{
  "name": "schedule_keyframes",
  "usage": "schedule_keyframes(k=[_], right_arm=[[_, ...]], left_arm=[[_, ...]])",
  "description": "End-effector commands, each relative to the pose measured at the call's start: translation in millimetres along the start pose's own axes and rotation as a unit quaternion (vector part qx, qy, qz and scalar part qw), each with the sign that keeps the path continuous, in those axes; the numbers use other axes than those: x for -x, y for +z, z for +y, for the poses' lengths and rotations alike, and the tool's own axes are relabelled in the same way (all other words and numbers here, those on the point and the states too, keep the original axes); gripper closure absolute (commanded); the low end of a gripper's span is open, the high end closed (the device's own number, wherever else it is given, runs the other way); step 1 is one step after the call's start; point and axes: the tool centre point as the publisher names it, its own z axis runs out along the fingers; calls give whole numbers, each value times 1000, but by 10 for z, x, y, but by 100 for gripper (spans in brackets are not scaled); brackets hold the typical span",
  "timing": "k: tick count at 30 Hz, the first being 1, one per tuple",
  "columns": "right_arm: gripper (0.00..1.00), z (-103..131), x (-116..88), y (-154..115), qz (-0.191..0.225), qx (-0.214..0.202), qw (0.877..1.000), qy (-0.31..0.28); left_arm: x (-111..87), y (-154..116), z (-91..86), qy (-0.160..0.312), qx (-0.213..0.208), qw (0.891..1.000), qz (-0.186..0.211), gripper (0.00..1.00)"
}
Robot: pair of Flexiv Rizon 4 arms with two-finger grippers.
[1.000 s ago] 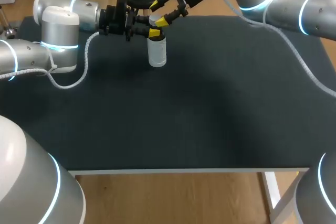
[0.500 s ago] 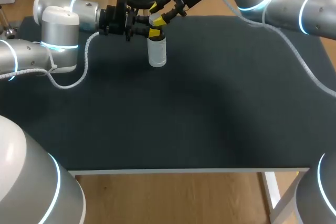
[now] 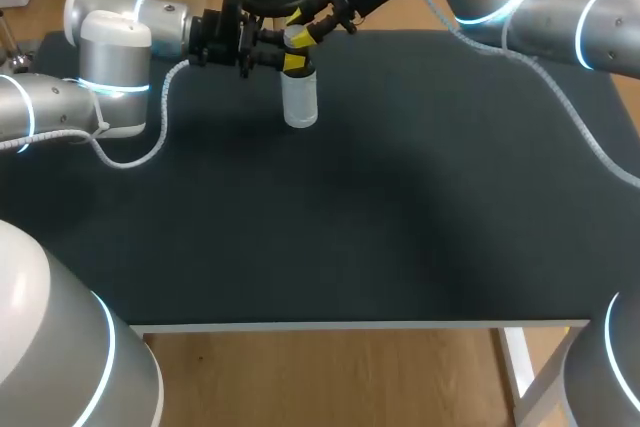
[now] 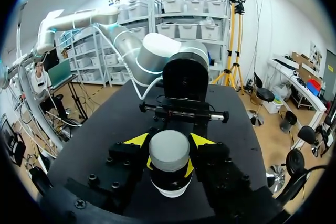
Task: Unscrew the bottle cap
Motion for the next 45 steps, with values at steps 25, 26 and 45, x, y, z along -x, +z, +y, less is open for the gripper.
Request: schedule_keyframes(k=[25,26,45], right_arm=[[100,24,131,-77,268,-31,949,-163],[100,24,122,-82,283,-31,943,-172],[100,63,40,-30,422,-76,872,-238]], left_arm=[[10,-5,10,0,-1,1000,1,100],[10,-5,10,0,-1,1000,1,100],[10,-5,10,0,-1,1000,1,100]])
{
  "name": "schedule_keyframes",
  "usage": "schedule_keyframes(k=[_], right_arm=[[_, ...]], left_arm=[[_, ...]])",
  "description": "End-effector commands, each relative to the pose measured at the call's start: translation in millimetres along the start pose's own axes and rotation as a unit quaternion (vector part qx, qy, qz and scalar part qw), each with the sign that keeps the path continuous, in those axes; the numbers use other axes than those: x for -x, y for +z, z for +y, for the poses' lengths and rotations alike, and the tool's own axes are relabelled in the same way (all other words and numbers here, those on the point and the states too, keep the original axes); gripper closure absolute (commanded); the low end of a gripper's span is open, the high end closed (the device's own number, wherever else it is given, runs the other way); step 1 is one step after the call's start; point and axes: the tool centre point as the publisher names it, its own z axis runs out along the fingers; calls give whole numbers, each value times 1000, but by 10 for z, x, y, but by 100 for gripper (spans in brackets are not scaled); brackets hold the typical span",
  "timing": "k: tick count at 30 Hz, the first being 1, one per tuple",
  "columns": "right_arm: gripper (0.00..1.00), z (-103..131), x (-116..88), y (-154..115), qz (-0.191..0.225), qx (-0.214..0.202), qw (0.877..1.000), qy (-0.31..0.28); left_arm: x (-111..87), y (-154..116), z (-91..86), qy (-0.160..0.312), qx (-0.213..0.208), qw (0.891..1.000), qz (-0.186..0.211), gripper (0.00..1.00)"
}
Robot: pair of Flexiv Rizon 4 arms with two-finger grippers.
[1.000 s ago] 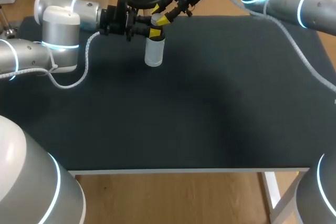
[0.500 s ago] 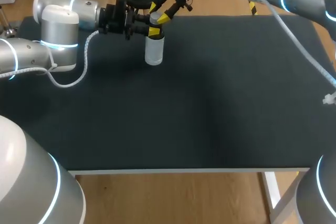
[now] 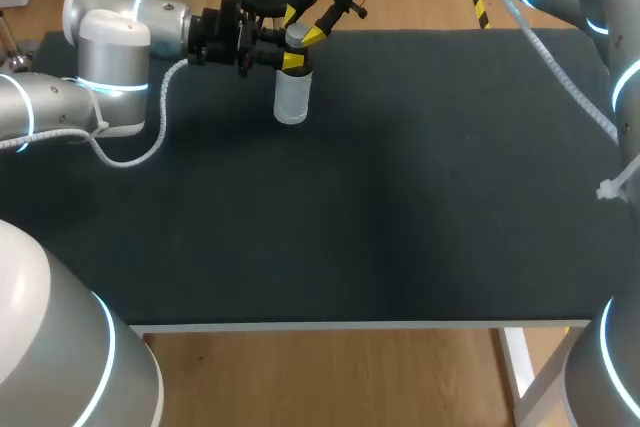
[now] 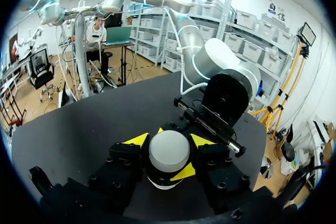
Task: Unscrew the bottle cap
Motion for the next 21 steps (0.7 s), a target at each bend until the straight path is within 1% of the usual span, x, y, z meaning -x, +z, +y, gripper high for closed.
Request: schedule_keyframes(k=[1,4,5,6,8,9,11,13,14,15,16,17,18,19,20,21], right_arm=[[100,3,79,-7,259,-2,966,-12],[100,9,72,-5,271,-11,963,-13],[61,7,69,-5,272,-15,962,-11],[0,4,66,-7,270,-21,963,-7],[0,-5,69,-18,257,-20,966,2],[0,-6,70,-31,238,-15,971,11],[0,-11,81,-58,216,-13,976,24],[0,-5,77,-82,171,0,984,52],[0,0,74,-90,174,-3,984,48],[0,12,58,-93,143,4,988,65],[0,10,65,-110,124,14,989,78],[0,16,59,-117,127,6,989,73],[0,27,43,-110,99,0,991,91],[0,24,40,-111,81,11,991,105],[0,28,37,-113,75,1,992,106],[0,31,25,-107,43,-2,991,130]], left_arm=[[6,16,20,-1,0,1000,1,100],[6,16,20,-1,0,1000,1,100],[6,16,20,-1,0,1000,1,100],[6,16,20,-1,0,1000,1,100],[6,16,20,-1,0,1000,1,100],[6,16,20,-1,0,1000,1,100],[6,16,20,-1,0,1000,1,100],[6,16,20,-1,0,1000,1,100],[6,16,20,-1,0,1000,1,100],[6,16,20,-1,0,1000,1,100],[6,16,20,-1,0,1000,1,100],[6,16,20,-1,0,1000,1,100],[6,16,20,-1,0,1000,1,100],[6,16,20,-1,0,1000,1,100],[6,16,20,-1,0,1000,1,100],[6,16,20,-1,0,1000,1,100]])
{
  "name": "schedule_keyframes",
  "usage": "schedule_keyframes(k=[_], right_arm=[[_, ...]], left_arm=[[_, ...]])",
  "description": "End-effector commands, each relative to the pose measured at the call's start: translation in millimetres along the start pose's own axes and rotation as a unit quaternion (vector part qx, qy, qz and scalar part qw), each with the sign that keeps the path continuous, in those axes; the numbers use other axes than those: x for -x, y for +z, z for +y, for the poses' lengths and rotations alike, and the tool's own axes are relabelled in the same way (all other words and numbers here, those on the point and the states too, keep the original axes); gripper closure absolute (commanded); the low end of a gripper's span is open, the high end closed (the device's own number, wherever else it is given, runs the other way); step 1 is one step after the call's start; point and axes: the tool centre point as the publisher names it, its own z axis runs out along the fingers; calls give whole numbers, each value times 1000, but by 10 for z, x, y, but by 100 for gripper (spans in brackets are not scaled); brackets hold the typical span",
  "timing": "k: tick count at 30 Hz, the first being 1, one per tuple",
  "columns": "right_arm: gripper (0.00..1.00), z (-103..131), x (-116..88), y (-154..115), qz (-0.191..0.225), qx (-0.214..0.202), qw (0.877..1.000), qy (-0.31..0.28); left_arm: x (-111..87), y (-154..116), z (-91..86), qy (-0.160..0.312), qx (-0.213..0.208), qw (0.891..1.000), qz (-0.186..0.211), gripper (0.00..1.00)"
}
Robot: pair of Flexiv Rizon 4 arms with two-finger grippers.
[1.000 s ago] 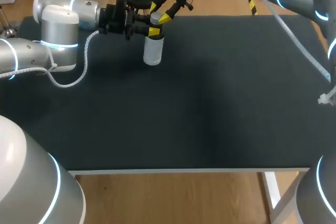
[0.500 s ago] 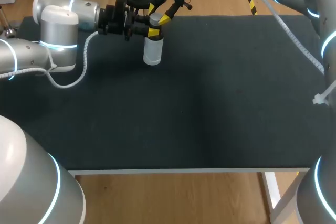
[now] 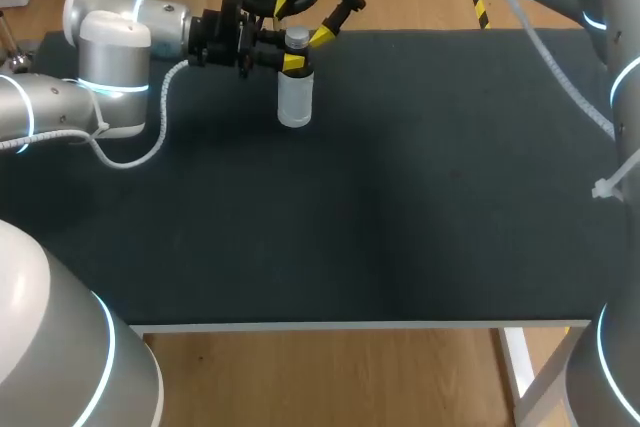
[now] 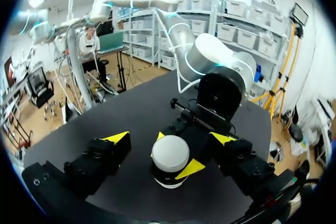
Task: Unscrew the bottle cap
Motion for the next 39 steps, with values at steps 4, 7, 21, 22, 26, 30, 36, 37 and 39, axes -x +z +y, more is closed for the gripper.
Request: schedule_keyframes(k=[4,7,21,22,26,30,36,37,39], right_arm=[[0,-57,40,-14,-30,2,995,90],[0,-70,51,2,-65,-12,992,111],[0,-141,22,-52,-192,-68,967,155],[0,-136,16,-63,-197,-67,966,154],[0,-110,-12,-96,-209,-66,964,151],[0,-79,-44,-116,-225,-74,960,149],[0,-38,-61,-98,-252,-101,950,154],[0,-34,-61,-94,-257,-106,948,155],[0,-31,-61,-71,-261,-118,944,162]], left_arm=[[12,5,8,0,-1,1000,1,100],[12,5,8,0,-1,1000,1,100],[12,5,8,0,-1,1000,1,100],[12,5,8,0,-1,1000,1,100],[12,5,8,0,-1,1000,1,100],[12,5,8,0,-1,1000,1,100],[12,5,8,0,-1,1000,1,100],[12,5,8,0,-1,1000,1,100],[12,5,8,0,-1,1000,1,100]])
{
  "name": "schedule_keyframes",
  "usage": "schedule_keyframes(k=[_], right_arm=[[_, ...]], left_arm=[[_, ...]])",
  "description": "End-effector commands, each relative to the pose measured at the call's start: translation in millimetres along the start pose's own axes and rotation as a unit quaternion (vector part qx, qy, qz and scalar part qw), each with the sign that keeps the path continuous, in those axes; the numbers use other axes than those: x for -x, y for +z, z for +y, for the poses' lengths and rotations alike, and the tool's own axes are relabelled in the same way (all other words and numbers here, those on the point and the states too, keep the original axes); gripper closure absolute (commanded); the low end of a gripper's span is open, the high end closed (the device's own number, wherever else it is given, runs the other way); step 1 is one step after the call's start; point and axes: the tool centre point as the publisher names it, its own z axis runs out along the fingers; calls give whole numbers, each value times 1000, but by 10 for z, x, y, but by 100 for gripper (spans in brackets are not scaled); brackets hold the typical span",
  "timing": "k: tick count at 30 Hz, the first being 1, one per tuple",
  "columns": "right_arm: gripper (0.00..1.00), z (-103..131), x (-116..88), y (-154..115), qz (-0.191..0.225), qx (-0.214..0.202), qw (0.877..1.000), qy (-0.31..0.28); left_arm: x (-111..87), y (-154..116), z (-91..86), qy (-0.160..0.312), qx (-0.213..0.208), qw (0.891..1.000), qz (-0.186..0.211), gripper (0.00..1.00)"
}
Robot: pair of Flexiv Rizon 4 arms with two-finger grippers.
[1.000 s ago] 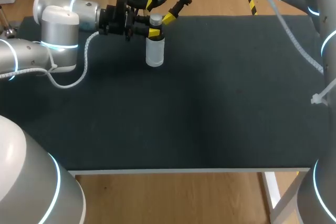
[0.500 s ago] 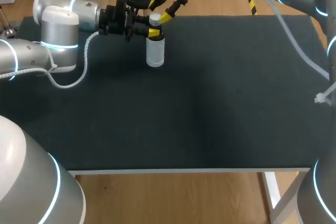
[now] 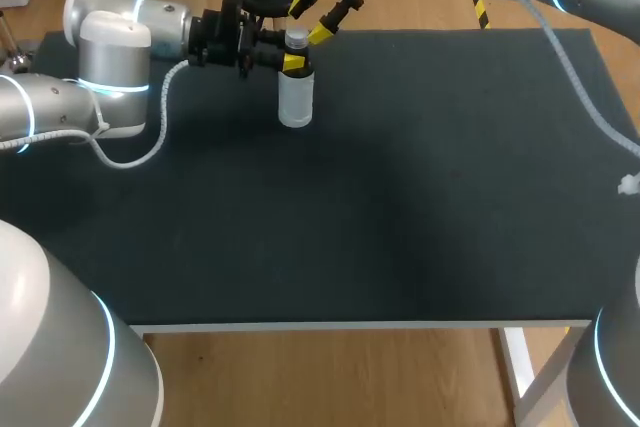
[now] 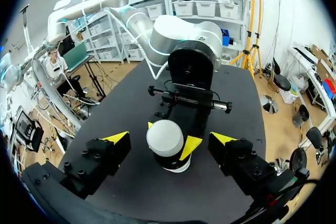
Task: Unscrew the bottle cap
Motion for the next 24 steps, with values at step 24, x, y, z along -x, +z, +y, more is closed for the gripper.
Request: schedule_keyframes(k=[24], right_arm=[[0,0,-31,100,-149,-30,988,29]], left_arm=[[8,2,4,0,0,1000,1,100]])
